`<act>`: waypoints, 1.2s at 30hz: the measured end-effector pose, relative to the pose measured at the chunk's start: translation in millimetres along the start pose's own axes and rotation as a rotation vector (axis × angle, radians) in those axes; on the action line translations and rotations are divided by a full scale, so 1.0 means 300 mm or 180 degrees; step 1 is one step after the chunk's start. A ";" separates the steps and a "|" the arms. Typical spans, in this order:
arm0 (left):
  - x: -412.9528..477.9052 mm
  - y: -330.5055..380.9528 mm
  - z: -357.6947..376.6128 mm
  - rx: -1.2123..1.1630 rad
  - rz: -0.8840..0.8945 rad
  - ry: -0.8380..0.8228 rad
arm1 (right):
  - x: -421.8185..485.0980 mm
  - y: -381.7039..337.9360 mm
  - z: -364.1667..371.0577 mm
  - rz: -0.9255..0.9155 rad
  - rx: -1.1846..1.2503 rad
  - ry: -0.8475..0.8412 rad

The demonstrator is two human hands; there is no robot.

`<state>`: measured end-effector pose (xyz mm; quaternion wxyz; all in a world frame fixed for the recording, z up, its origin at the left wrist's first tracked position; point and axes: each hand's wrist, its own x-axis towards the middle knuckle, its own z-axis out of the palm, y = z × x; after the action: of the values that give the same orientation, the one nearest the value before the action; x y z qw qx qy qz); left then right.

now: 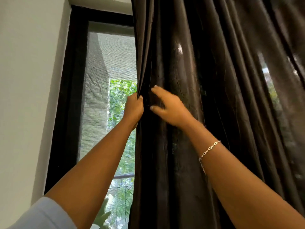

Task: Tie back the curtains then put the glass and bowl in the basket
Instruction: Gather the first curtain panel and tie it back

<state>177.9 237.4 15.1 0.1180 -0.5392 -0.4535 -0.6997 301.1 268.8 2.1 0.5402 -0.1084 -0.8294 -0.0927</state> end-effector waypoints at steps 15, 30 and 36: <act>-0.039 0.003 0.042 0.0536 0.0070 0.0120 | -0.004 0.196 -0.157 0.2360 0.1966 0.1148; -0.073 0.065 0.073 0.0802 -0.0009 0.0113 | -0.022 0.039 -0.018 0.1129 0.0436 -0.0037; -0.074 0.080 0.075 0.0683 -0.0126 0.0012 | -0.029 0.009 0.046 0.0821 0.0287 -0.0457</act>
<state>217.0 233.9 8.3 0.1620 -0.5131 -0.5362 -0.6503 293.2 274.4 -11.1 0.4912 -0.1960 -0.8484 0.0227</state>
